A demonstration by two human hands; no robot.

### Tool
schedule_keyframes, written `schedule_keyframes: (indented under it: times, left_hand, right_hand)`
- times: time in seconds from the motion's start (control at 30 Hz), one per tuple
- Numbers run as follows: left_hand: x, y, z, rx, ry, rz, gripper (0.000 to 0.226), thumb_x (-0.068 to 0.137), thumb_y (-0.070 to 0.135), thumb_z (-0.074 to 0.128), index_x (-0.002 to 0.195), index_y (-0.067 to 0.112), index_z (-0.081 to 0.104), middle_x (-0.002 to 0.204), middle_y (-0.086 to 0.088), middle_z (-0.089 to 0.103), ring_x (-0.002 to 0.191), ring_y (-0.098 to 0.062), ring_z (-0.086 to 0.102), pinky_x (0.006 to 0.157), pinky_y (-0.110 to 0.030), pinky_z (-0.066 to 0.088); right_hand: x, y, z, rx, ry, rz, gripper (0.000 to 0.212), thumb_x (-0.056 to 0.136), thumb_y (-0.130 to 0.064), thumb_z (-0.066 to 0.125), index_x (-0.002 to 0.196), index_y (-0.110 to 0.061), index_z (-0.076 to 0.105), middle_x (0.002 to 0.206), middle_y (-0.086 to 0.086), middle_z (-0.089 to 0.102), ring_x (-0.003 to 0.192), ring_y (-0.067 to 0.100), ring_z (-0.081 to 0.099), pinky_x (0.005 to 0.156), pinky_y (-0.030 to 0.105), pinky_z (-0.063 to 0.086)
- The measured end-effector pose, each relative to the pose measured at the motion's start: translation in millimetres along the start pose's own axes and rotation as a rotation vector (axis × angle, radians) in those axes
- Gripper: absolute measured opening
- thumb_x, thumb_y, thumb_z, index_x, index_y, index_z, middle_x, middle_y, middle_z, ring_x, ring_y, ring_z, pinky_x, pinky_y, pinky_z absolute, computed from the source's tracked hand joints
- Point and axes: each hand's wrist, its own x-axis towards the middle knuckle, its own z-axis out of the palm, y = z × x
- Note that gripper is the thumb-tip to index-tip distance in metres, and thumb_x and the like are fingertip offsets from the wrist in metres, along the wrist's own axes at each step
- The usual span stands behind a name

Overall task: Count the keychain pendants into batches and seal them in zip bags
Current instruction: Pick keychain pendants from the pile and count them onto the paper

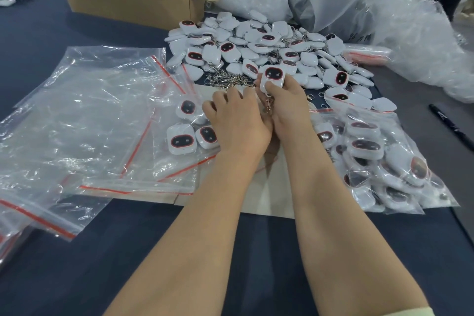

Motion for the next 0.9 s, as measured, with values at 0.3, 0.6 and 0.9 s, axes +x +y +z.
schedule_keyframes:
  times: [0.3, 0.6, 0.9]
  left_hand:
    - [2, -1, 1, 0.009, -0.052, 0.001, 0.023, 0.084, 0.032, 0.056, 0.102, 0.017, 0.057, 0.107, -0.006, 0.061, 0.108, -0.03, 0.044, 0.085, -0.039, 0.018]
    - [8, -5, -7, -0.134, -0.02, -0.057, 0.007, 0.087, 0.026, 0.053, 0.087, 0.02, 0.056, 0.094, -0.007, 0.067, 0.106, -0.03, 0.048, 0.082, -0.036, 0.016]
    - [10, -2, -18, -0.512, 0.111, -0.203, 0.025, 0.088, 0.029, 0.055, 0.108, 0.016, 0.061, 0.091, 0.003, 0.068, 0.105, -0.025, 0.057, 0.089, -0.034, 0.023]
  right_hand:
    - [1, 0, 0, 0.006, 0.001, -0.039, 0.02, 0.093, 0.007, 0.05, 0.103, -0.007, 0.06, 0.093, 0.007, 0.065, 0.086, 0.017, 0.064, 0.071, 0.019, 0.053]
    - [-1, -15, -1, -0.275, -0.02, 0.037, 0.008, 0.091, -0.008, 0.062, 0.094, -0.007, 0.054, 0.089, 0.009, 0.054, 0.064, 0.018, 0.064, 0.054, 0.02, 0.053]
    - [-11, -48, 3, -0.424, -0.144, 0.092, 0.031, 0.084, -0.009, 0.071, 0.102, -0.007, 0.045, 0.109, 0.019, 0.06, 0.077, 0.027, 0.072, 0.085, 0.052, 0.056]
